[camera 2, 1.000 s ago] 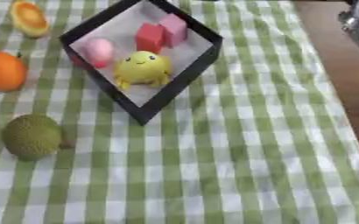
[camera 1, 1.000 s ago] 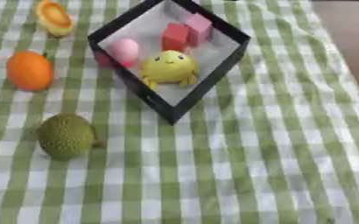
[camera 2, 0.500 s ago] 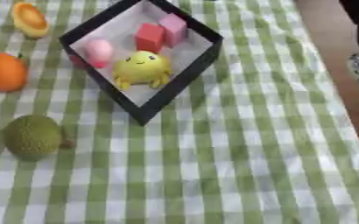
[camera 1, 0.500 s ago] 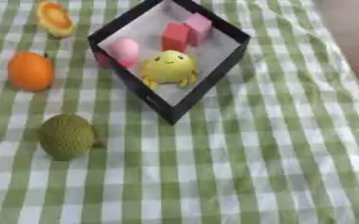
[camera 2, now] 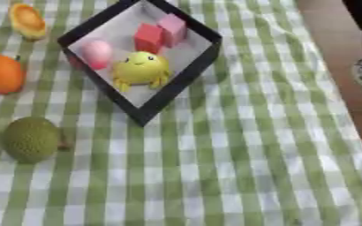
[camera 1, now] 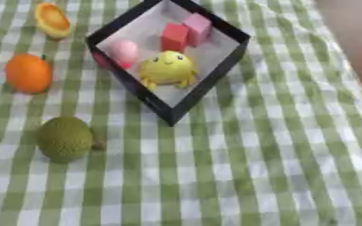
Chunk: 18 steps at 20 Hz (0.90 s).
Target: Pick up objects on the table and place them in the box.
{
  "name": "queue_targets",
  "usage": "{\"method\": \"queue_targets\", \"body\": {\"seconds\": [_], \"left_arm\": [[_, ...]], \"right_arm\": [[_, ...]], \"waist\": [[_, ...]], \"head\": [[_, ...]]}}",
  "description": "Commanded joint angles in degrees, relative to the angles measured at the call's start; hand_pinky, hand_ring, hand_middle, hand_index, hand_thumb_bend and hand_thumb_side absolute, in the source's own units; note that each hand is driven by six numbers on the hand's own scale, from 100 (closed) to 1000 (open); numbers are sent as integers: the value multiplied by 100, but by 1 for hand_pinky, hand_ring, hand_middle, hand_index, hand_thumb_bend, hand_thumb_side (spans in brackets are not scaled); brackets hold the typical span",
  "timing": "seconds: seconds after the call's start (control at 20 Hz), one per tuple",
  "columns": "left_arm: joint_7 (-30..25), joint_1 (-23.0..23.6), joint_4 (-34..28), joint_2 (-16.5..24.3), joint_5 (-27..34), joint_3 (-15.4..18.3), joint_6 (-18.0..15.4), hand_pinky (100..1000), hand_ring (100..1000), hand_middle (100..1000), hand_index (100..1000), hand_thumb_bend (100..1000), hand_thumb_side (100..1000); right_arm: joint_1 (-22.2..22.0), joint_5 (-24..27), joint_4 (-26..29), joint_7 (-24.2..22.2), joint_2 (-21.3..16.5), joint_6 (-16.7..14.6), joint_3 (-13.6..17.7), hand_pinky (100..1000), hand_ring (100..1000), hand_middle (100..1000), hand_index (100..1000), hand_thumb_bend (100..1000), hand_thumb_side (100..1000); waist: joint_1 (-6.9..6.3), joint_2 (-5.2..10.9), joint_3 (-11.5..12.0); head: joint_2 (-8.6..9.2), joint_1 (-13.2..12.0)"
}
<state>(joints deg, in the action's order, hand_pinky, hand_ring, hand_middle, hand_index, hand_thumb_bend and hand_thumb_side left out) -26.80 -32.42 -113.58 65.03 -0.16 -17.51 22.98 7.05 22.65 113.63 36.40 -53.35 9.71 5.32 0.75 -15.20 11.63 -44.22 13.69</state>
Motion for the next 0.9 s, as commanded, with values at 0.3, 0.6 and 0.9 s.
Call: {"method": "queue_targets", "body": {"seconds": [0.3, 0.6, 0.9], "left_arm": [[-102, -601, -101, -73, -342, -359, 1, 857, 858, 813, 866, 748, 439], [-76, -1096, -101, -377, -711, -673, 22, 861, 859, 812, 865, 772, 419], [-148, -1574, -101, -828, -977, -962, 326, 862, 861, 814, 867, 768, 404]], "right_arm": [[-11, -14, 96, 1, -75, 46, 88, 825, 785, 776, 825, 100, 580], [-59, -25, 96, 8, -50, 65, 79, 824, 783, 774, 824, 100, 573], [-92, -39, 96, 23, -23, 73, 73, 823, 781, 773, 822, 100, 573]], "waist": [[-60, 99, 7], [-67, 118, 30], [-64, 130, 42]], "head": [[10, -57], [10, -104], [10, -126]]}}
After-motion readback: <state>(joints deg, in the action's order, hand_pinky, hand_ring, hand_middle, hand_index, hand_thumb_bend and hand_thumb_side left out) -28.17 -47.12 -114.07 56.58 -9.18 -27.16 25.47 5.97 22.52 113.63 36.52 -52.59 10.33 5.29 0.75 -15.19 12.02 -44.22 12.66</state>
